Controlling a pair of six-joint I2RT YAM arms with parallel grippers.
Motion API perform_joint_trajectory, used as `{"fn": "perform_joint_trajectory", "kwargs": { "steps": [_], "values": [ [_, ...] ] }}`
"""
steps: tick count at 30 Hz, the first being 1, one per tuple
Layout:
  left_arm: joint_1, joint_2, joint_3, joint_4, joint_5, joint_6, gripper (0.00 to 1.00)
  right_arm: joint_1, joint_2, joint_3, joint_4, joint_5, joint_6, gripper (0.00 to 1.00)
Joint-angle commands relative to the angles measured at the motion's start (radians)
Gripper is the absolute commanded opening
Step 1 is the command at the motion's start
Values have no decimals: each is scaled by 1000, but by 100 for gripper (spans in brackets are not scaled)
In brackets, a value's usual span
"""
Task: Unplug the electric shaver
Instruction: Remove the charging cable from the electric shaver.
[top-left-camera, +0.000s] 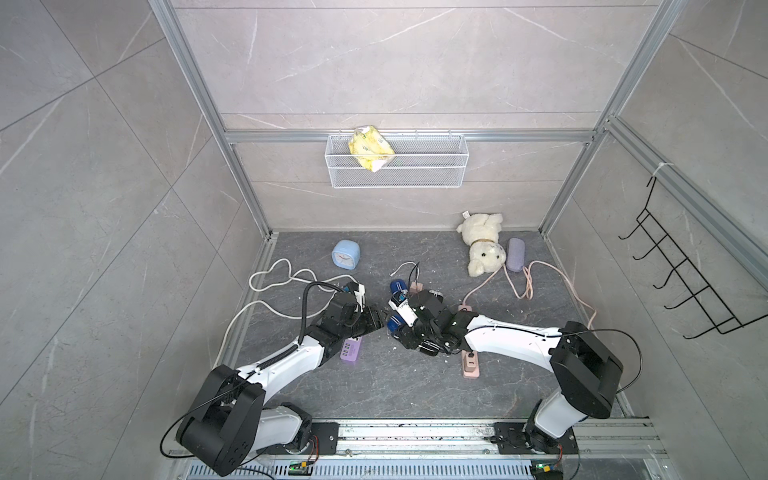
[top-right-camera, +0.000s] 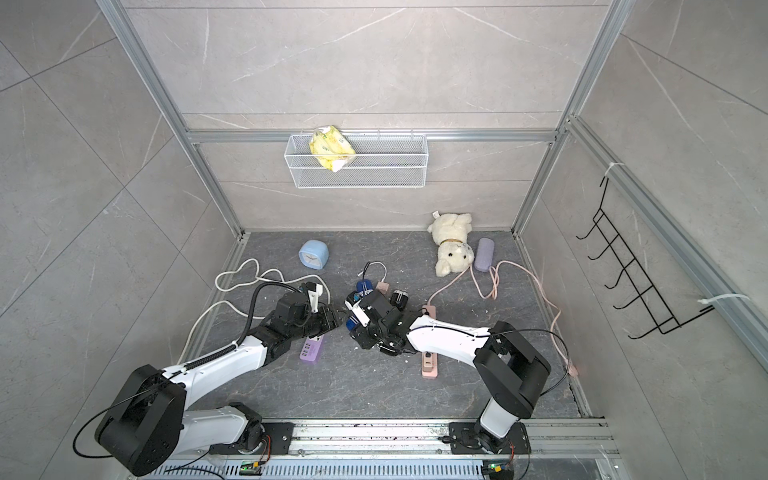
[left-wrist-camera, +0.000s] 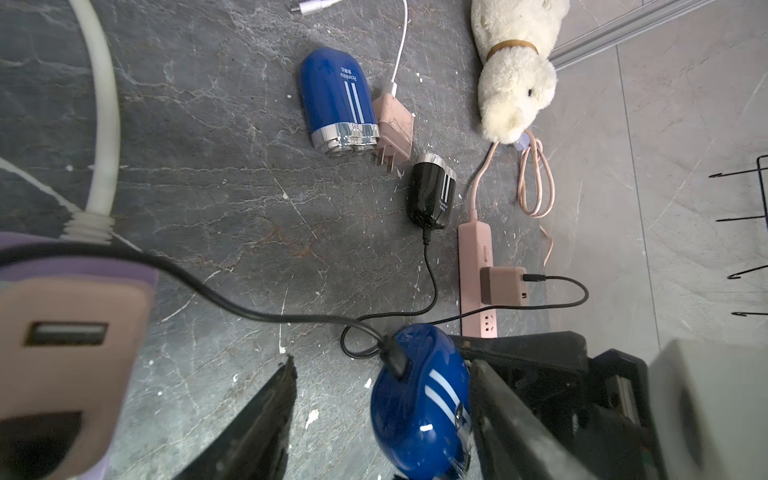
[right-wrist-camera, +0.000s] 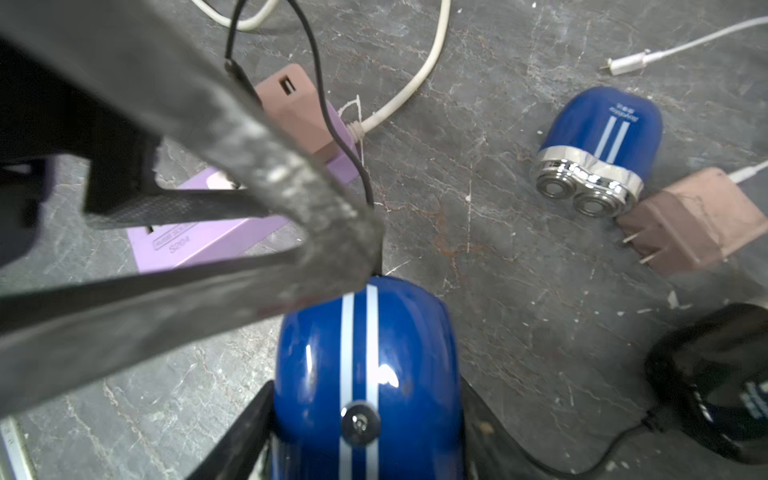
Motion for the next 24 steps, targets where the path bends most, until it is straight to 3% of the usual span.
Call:
{"fn": "perform_joint_trajectory", "kwargs": {
  "steps": [1,7,18,24],
  "values": [
    [-10,24,52,62,5,7,63,11,-44,-22,63,-17,3,41],
    [-18,65,65,97,7,-5,57,11,-46,-31,70,-24,1,41],
    [-31,93,70,126,24,-19,28,12,-48,-36,71,-13,3,41],
    [-32,93,67,142,34,-25,3,11,-45,-40,79,-11,10,42]
  ]
}}
